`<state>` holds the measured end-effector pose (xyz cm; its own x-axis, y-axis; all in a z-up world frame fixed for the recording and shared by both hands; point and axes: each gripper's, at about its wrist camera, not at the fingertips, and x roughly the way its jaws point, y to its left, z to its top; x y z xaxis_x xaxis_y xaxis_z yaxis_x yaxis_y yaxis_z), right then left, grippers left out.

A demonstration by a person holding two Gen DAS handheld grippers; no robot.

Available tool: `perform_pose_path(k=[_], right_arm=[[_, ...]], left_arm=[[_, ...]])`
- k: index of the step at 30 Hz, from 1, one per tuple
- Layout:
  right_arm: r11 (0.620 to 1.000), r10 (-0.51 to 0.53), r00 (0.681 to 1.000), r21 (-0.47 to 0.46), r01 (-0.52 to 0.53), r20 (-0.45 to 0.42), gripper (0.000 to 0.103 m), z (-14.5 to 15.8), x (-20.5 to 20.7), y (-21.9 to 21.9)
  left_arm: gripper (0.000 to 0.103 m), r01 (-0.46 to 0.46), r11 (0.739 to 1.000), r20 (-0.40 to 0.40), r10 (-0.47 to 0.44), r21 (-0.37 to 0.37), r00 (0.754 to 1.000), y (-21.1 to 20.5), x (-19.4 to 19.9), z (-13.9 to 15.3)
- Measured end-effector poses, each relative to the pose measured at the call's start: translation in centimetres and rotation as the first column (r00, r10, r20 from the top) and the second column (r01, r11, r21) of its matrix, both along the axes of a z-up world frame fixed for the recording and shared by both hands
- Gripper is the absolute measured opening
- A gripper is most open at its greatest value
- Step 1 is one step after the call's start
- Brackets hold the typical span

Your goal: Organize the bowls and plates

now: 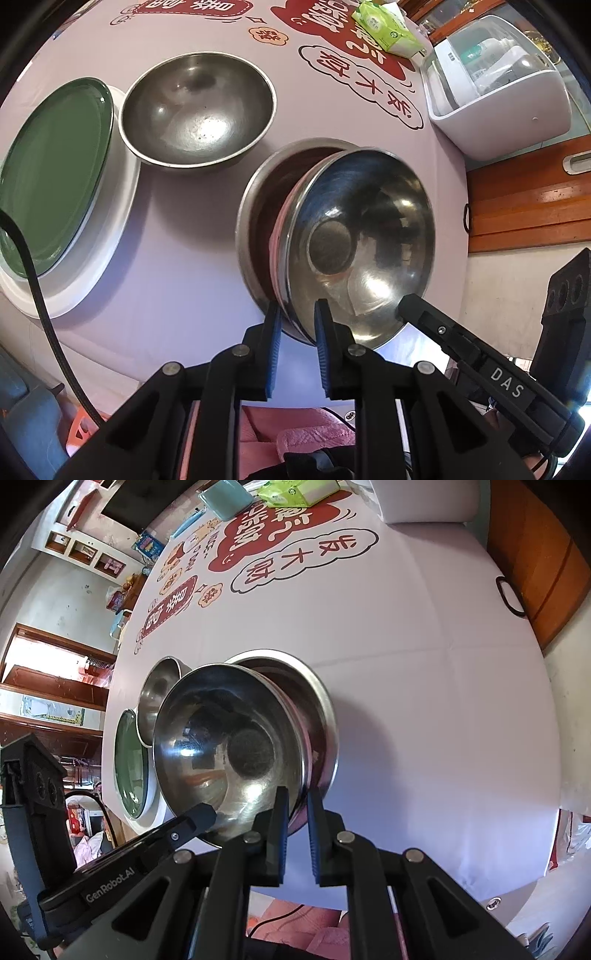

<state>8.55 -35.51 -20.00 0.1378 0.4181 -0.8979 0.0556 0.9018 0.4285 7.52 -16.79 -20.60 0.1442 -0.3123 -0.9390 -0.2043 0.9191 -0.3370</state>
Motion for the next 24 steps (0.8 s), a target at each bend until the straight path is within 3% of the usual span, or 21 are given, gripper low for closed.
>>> perform_pose_path(k=[18, 24], right_arm=[[1.000, 0.020, 0.998, -0.008, -0.020, 0.062, 0.011, 1.3, 0.8, 0.0], [0.999, 0.043, 0.992, 0.005, -0.044, 0.120, 0.012, 2.4, 1.0, 0.4]], left_arm=[[0.025, -0.053, 0.999, 0.101, 0.053, -0.002, 0.993, 2.2, -1.0, 2.1], [0.028, -0.083, 0.997, 0.175, 0.083, -0.004, 0.981, 3.1, -1.3, 3.0]])
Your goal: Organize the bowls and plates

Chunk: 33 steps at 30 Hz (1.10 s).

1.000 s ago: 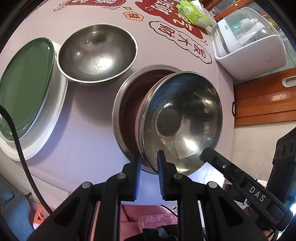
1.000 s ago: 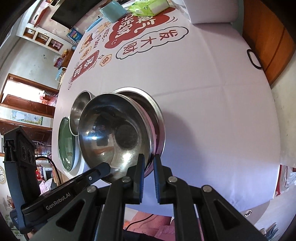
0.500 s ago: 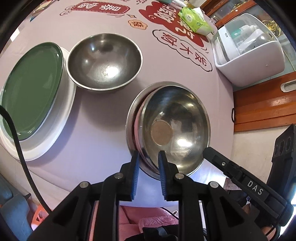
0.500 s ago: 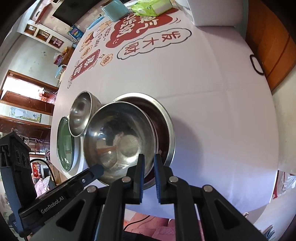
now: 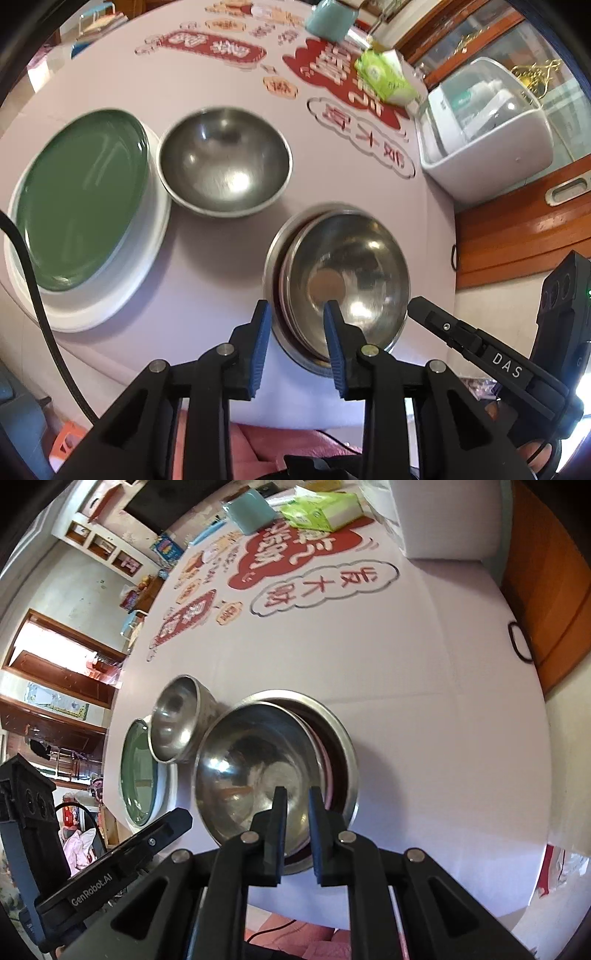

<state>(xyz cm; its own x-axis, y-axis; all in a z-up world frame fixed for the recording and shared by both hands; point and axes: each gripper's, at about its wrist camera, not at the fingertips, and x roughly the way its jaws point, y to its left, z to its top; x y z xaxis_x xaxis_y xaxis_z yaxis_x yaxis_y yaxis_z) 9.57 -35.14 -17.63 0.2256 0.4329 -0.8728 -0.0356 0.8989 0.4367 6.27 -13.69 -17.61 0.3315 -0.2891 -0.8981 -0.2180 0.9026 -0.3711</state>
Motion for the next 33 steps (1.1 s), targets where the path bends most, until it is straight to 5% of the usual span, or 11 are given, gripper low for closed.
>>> perform_pose_path(k=[5, 7, 13, 19, 33], right_arm=[[0.999, 0.033, 0.998, 0.017, -0.034, 0.054, 0.026, 0.8, 0.1, 0.7], [0.998, 0.047, 0.996, 0.033, -0.050, 0.077, 0.028, 1.1, 0.1, 1.0], [0.990, 0.090, 0.983, 0.093, -0.106, 0.161, 0.037, 2.4, 0.3, 2.2], [0.984, 0.141, 0.960, 0.070, -0.162, 0.241, 0.048, 3.7, 0.4, 4.4], [0.981, 0.194, 0.933, -0.044, -0.190, 0.303, 0.050, 3.4, 0.7, 9.0]], left_arm=[[0.038, -0.009, 0.999, 0.093, 0.005, 0.049, 0.996, 1.1, -0.3, 1.6], [0.049, -0.006, 0.997, 0.139, -0.005, 0.079, 0.990, 1.5, -0.3, 2.5], [0.057, 0.011, 0.989, 0.229, -0.045, 0.146, 0.972, 2.9, 0.3, 4.5], [0.058, 0.043, 0.982, 0.234, -0.086, 0.182, 0.968, 4.5, 1.9, 5.4], [0.067, 0.167, 0.957, 0.164, -0.209, 0.238, 0.964, 7.5, 5.3, 4.6]])
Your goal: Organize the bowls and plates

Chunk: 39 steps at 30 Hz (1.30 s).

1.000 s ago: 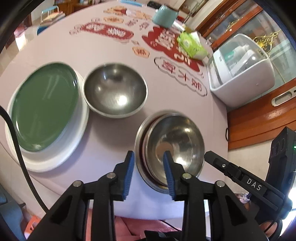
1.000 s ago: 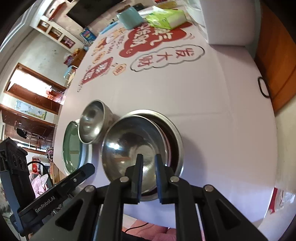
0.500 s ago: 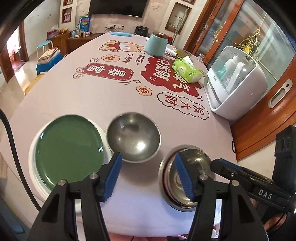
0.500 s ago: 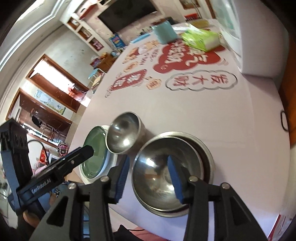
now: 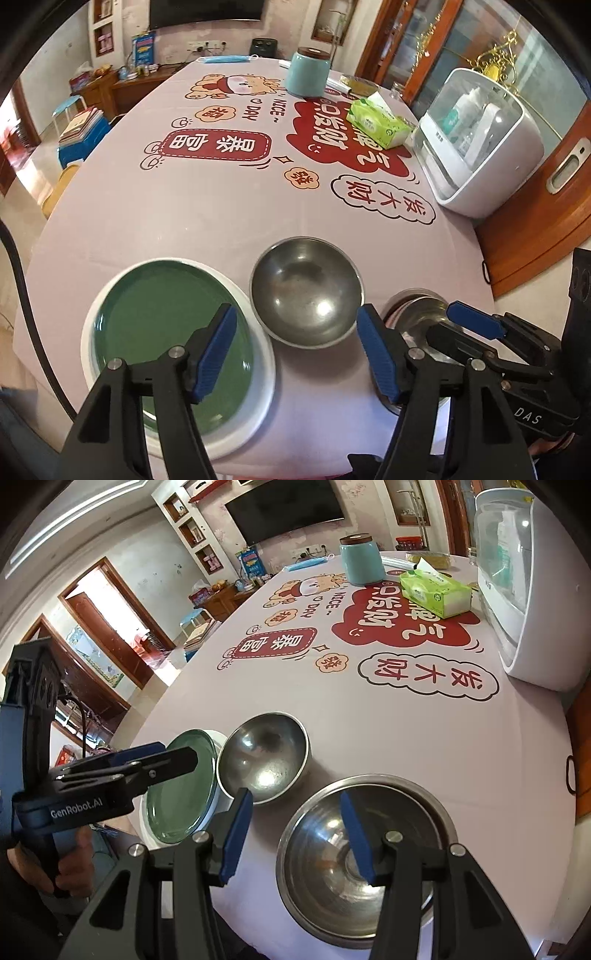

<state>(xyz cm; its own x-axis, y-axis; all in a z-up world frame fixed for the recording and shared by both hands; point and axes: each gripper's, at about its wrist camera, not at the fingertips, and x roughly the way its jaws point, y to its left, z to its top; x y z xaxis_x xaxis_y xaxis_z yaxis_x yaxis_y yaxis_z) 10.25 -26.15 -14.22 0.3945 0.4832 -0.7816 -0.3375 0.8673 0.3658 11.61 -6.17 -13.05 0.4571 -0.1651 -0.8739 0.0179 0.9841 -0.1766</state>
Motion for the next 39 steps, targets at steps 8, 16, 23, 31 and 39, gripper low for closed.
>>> perform_pose_path(k=[8, 16, 23, 31, 39], right_arm=[[0.997, -0.070, 0.997, 0.011, 0.070, -0.023, 0.050, -0.6, 1.0, 1.3], [0.995, -0.096, 0.995, -0.023, 0.095, -0.040, 0.050, -1.5, 2.1, 3.0], [0.992, -0.117, 0.991, -0.059, 0.114, -0.068, 0.050, -2.5, 3.2, 3.9], [0.990, -0.119, 0.987, -0.094, 0.109, -0.105, 0.045, -3.6, 4.5, 4.8], [0.989, -0.115, 0.982, -0.112, 0.098, -0.152, 0.034, -4.8, 5.3, 5.2]], left_arm=[[0.067, 0.077, 0.997, -0.035, -0.076, 0.028, 0.996, 1.3, 2.7, -1.2], [0.067, 0.159, 0.986, -0.085, -0.155, 0.045, 0.984, 1.6, 4.8, -3.2], [0.067, 0.199, 0.980, -0.152, -0.193, 0.027, 0.969, 1.8, 6.3, -5.5], [0.064, 0.241, 0.971, -0.186, -0.236, 0.004, 0.954, 1.2, 7.5, -7.0], [0.049, 0.250, 0.968, -0.234, -0.248, -0.023, 0.940, 1.0, 8.6, -8.5]])
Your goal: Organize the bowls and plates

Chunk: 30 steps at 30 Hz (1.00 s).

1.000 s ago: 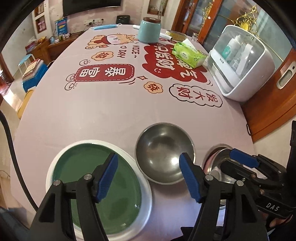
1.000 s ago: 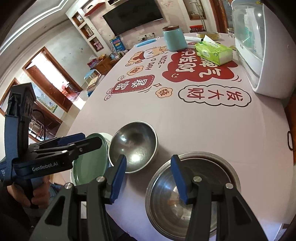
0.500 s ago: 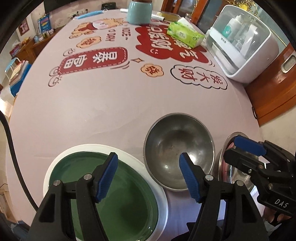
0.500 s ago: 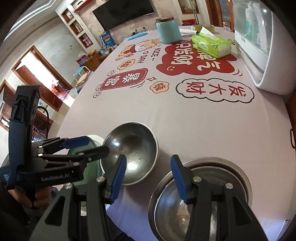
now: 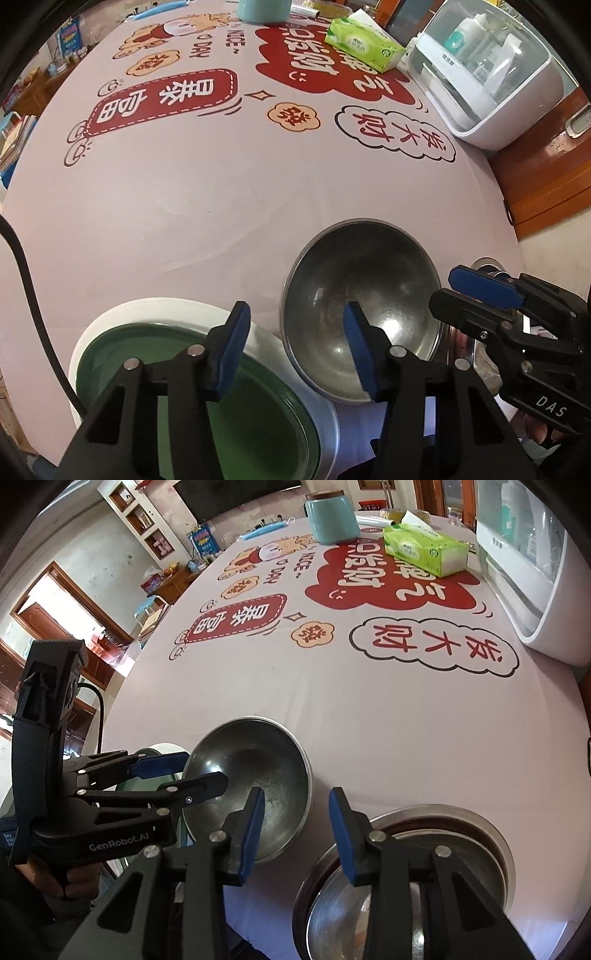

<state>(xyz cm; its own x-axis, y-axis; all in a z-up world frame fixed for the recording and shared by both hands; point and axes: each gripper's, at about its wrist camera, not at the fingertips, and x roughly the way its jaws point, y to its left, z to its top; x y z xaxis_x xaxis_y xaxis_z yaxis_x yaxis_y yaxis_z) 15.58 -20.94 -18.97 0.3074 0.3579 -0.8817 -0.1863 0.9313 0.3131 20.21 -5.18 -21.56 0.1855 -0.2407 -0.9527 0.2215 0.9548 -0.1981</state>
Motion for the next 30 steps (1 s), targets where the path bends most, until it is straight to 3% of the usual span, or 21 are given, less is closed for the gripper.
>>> perform_pose_path(k=[13, 22, 30], right_arm=[[1.000, 0.011, 0.999, -0.014, -0.012, -0.042, 0.019, -1.0, 0.7, 0.6], [1.000, -0.013, 0.999, -0.010, 0.013, -0.043, 0.007, -1.2, 0.7, 0.0], [1.000, -0.023, 0.999, -0.002, 0.023, -0.024, 0.007, -0.9, 0.5, -0.1]], left_arm=[[0.016, 0.008, 1.000, -0.072, -0.008, -0.008, 0.997, -0.3, 0.9, -1.8], [0.014, 0.013, 1.000, -0.079, -0.012, 0.011, 0.997, -0.2, 0.8, -2.0], [0.014, 0.013, 1.000, -0.082, -0.011, 0.016, 0.997, -0.4, 1.0, -2.0]])
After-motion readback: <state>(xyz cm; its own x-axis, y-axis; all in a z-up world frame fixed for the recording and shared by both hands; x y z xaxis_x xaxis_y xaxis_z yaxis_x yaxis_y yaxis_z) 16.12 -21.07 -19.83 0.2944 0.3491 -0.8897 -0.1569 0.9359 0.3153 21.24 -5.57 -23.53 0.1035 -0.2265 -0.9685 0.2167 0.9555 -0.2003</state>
